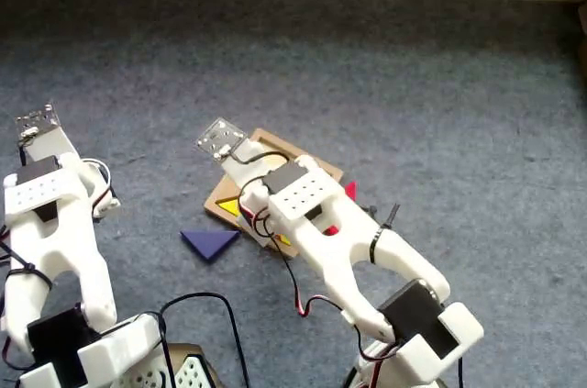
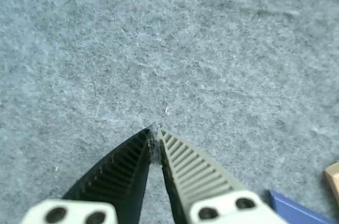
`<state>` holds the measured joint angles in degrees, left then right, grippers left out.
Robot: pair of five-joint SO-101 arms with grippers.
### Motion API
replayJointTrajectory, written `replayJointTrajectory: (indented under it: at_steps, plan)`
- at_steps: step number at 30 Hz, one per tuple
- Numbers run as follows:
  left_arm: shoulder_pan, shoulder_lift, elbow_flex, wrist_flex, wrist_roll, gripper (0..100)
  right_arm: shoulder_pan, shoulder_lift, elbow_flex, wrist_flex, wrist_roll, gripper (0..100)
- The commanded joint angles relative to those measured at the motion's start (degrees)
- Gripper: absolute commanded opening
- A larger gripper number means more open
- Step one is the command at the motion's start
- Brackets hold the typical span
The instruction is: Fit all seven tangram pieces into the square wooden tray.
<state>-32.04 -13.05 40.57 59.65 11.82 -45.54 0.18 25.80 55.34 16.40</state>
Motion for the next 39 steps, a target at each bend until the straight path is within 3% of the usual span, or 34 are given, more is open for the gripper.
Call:
replayJointTrajectory:
  at_steps: [1,4,10,13,30,39]
  plan:
    - [-0.7,-2.0,-0.2,-0.8,-0.4,1,-0.7,-3.5,0.3,-1.9,-0.5,9.9]
    - [-0.7,-2.0,-0.2,-0.8,-0.4,1,-0.4,-3.6,0.8,-1.6,-0.5,12.9]
    - [-0.7,-2.0,-0.2,-0.8,-0.4,1,-1.9,-4.2,0.4,4.1,0.0,29.7]
    - [-0.7,-2.0,-0.2,-0.8,-0.4,1,-4.3,-4.2,0.7,4.5,3.9,29.8]
    - [-0.7,-2.0,-0.2,-0.8,-0.4,1,-6.8,-3.5,7.4,-6.5,4.9,29.6]
    - [-0.7,-2.0,-0.1,-0.8,-0.4,1,-10.8,-4.2,10.9,-6.5,7.9,29.6]
